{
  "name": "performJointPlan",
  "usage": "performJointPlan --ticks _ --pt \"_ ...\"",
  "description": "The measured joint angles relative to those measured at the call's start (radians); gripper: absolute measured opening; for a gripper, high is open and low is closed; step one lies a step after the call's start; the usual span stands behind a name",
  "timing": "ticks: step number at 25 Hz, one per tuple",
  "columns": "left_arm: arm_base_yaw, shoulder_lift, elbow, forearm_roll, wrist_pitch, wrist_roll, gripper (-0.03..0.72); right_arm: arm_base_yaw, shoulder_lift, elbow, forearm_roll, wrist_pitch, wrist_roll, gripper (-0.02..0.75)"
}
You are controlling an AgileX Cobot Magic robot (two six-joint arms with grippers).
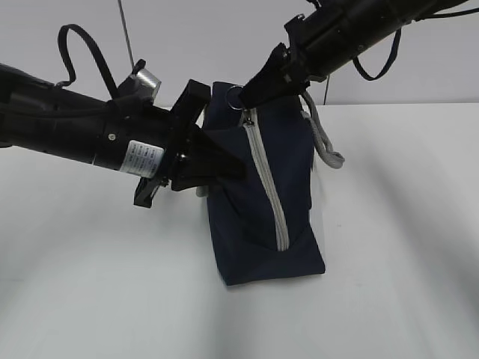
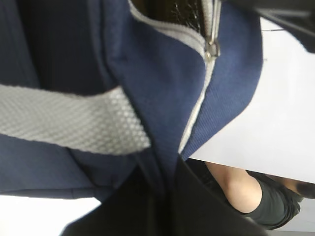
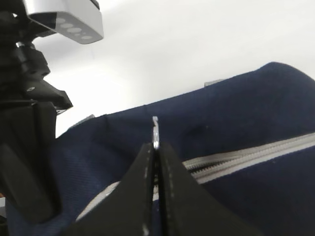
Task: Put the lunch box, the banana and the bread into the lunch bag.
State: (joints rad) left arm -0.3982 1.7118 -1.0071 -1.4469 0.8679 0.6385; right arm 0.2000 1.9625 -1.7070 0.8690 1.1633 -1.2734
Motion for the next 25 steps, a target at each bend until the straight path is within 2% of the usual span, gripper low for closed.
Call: performJointPlan --ticks 12,25 --pt "0.001 0.000 0.000 0.031 -0.004 0.009 0.001 0.000 0.076 -0.096 -0.004 0.001 0.043 -0.016" --pt "0.003 0.000 0.000 0.079 0.029 0.014 0.000 0.000 0.076 -0.096 -0.002 -0.181 0.056 -0.016"
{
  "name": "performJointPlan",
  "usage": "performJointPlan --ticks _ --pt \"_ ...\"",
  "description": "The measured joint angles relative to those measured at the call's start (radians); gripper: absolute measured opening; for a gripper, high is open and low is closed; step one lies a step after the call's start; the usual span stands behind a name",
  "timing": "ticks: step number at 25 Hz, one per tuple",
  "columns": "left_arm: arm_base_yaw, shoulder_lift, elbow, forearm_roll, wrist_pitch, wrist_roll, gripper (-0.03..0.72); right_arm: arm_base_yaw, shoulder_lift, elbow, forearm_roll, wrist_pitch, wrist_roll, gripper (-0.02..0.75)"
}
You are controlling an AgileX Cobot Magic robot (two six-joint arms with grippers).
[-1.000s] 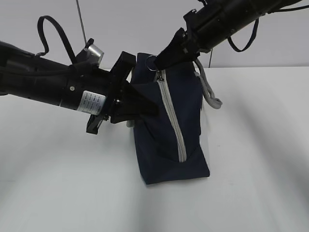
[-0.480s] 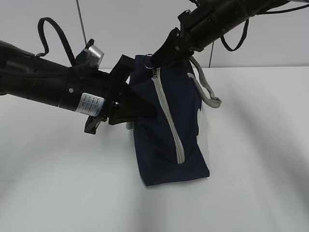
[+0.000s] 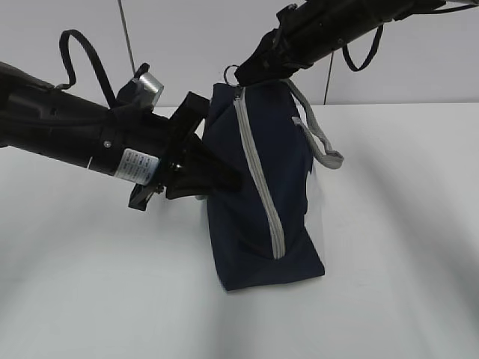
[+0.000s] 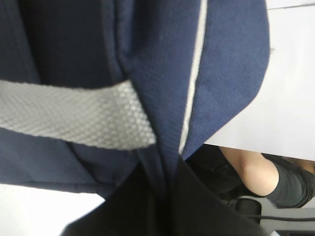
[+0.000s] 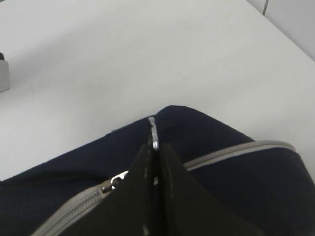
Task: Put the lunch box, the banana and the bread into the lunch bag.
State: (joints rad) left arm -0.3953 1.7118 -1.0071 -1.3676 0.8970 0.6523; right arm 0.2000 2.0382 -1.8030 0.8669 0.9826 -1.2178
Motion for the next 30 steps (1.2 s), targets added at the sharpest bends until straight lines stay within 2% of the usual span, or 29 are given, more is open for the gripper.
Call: performJointPlan --ticks 11,19,22,30 --pt "0.005 0.000 -0.001 0.019 0.018 0.010 0.000 0.006 0.082 -0.078 0.003 -0.031 0.007 -0.016" --pt "0.005 0.000 -0.004 0.040 0.039 0.014 0.000 -0.033 0.098 -0.173 -0.006 0.057 0.065 -0.016" --pt "0.003 0.000 -0.002 0.077 0.090 0.017 0.000 -0.052 0.098 -0.192 -0.021 -0.017 0.074 -0.016" --pt "0.003 0.000 -0.002 0.086 0.132 0.028 -0.001 -0.059 0.143 -0.199 -0.034 -0.059 0.074 -0.016"
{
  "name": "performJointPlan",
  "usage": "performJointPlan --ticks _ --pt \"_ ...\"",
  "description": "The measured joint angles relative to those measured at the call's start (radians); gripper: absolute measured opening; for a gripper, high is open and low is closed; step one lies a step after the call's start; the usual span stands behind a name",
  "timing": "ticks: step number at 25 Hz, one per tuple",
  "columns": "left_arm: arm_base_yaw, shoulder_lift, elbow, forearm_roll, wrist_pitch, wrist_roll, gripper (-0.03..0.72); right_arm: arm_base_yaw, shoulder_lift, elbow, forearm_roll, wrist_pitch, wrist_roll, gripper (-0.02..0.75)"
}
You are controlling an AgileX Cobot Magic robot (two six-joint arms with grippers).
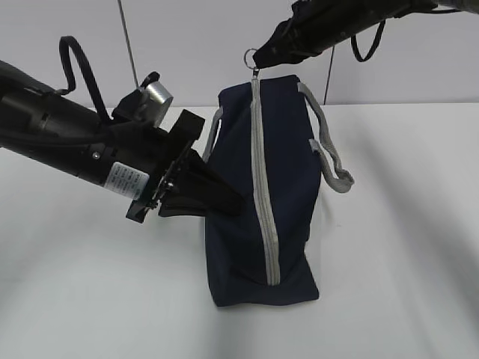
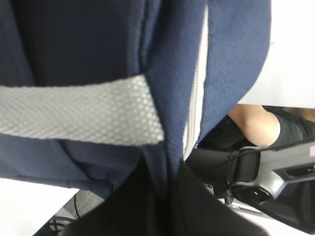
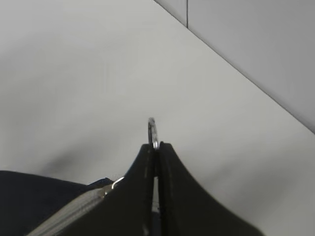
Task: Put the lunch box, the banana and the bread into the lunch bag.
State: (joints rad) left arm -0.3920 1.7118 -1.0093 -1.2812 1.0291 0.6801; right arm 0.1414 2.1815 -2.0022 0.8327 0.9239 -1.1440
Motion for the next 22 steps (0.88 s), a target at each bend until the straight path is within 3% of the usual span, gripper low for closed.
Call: performJointPlan --ticks 11,13,18,20,22 --pt "0.002 0.000 0.000 0.017 0.035 0.007 0.020 0.000 0.056 -0.019 0.000 0.027 -0.014 -0.016" --pt "0.014 0.000 0.000 0.014 0.033 0.007 0.106 0.000 0.056 -0.028 0.000 0.060 -0.033 -0.016" --pt "0.102 0.000 -0.022 -0.035 0.067 0.007 0.507 -0.002 0.056 -0.031 0.002 0.117 -0.077 -0.016" --pt "0.145 0.000 -0.041 -0.068 0.103 0.006 0.585 -0.002 0.056 -0.034 0.011 0.137 -0.086 -0.016" --pt "0.183 0.000 -0.064 -0.098 0.125 -0.011 0.607 -0.002 0.056 -0.036 0.021 0.149 -0.101 -0.016"
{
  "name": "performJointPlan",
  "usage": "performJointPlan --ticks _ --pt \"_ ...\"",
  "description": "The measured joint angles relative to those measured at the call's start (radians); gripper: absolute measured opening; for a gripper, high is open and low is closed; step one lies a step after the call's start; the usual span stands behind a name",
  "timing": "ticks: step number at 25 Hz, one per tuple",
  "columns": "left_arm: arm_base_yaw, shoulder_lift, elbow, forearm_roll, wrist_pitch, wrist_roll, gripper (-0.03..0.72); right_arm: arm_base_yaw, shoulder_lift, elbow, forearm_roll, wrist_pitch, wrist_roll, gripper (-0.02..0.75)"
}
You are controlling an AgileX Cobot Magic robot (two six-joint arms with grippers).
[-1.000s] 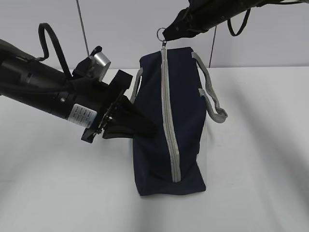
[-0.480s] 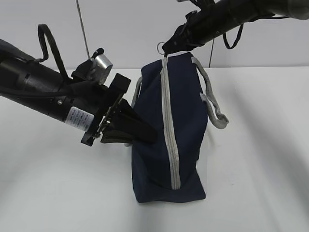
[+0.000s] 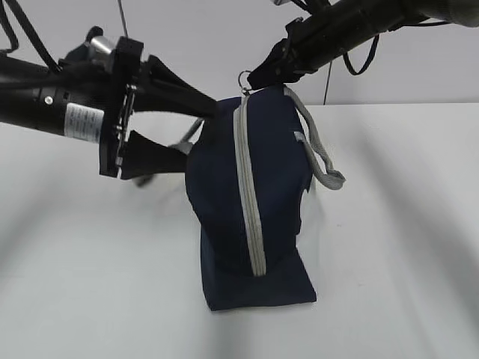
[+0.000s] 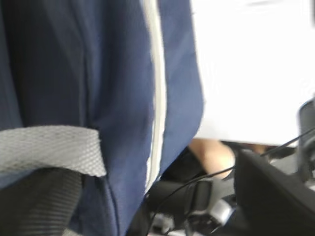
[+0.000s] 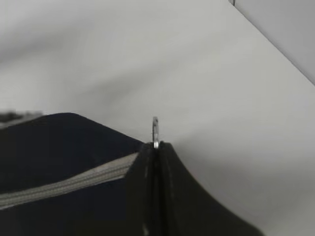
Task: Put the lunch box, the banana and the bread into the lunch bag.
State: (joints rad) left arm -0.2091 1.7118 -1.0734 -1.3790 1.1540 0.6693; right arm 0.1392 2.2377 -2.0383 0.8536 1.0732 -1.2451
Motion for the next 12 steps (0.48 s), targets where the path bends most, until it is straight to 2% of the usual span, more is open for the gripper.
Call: performJointPlan --ticks 3,7,12 --pt "0.040 0.000 -0.036 -0.019 -0.038 -0.056 0.587 0.000 0.000 -0.002 0.004 0.004 -0.017 -0.016" --pt "0.055 0.016 -0.084 -0.021 -0.142 -0.091 0.542 0.000 0.000 -0.002 0.006 0.008 -0.044 -0.016" --pt "0.055 0.105 -0.191 0.048 -0.157 -0.170 0.517 0.000 0.000 -0.002 0.008 0.010 -0.056 -0.016"
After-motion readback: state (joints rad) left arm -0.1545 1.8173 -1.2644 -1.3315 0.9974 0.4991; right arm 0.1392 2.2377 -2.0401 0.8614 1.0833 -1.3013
